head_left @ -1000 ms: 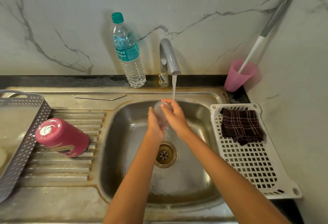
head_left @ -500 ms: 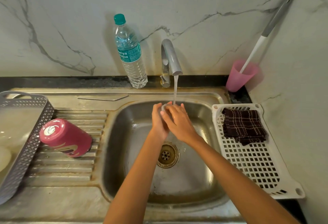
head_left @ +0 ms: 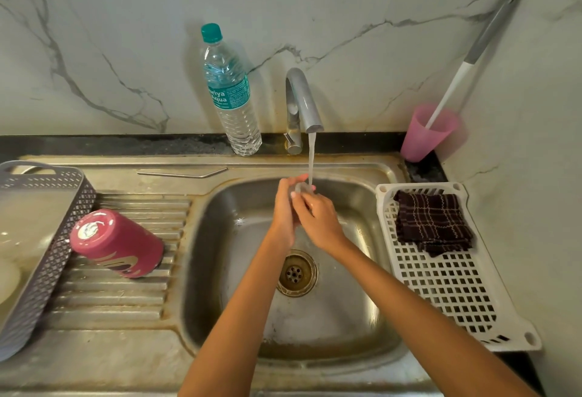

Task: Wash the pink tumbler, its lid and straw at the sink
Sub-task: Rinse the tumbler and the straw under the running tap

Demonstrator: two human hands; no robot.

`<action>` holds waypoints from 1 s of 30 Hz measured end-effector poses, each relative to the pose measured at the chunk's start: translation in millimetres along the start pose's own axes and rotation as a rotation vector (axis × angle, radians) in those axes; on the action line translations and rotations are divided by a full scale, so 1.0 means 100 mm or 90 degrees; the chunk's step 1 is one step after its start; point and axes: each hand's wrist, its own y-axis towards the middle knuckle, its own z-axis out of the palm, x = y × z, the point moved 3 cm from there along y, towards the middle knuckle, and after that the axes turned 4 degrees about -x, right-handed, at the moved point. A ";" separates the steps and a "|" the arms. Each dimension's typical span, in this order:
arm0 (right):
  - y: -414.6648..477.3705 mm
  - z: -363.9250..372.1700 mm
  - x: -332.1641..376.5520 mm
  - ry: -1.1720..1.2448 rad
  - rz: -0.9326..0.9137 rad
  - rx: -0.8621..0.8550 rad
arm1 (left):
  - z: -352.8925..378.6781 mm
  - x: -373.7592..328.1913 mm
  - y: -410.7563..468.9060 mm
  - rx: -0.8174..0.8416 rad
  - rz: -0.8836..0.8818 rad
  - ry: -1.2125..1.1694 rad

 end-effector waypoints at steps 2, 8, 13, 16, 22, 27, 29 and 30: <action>0.02 0.04 0.03 0.081 0.137 -0.032 | 0.04 -0.04 0.00 -0.018 0.051 0.077; 0.02 0.09 0.05 0.318 0.257 0.033 | -0.02 -0.05 0.10 -0.163 0.074 0.129; -0.02 -0.05 -0.03 0.323 0.248 0.015 | 0.01 -0.04 0.07 -0.147 0.034 0.119; 0.13 -0.17 -0.11 0.387 0.418 -0.049 | 0.03 0.06 -0.02 -0.106 0.009 0.137; 0.16 -0.12 -0.28 0.458 0.628 0.040 | -0.11 0.17 -0.01 -0.110 -0.025 0.113; 0.04 -0.09 -0.28 0.191 0.374 0.020 | -0.25 0.13 0.03 -0.179 -0.042 0.087; -0.05 -0.07 -0.26 0.133 0.299 0.050 | -0.33 0.11 -0.05 -0.206 -0.036 0.095; -0.09 -0.05 -0.23 0.140 0.293 0.048 | -0.38 0.09 -0.09 -0.216 -0.030 0.093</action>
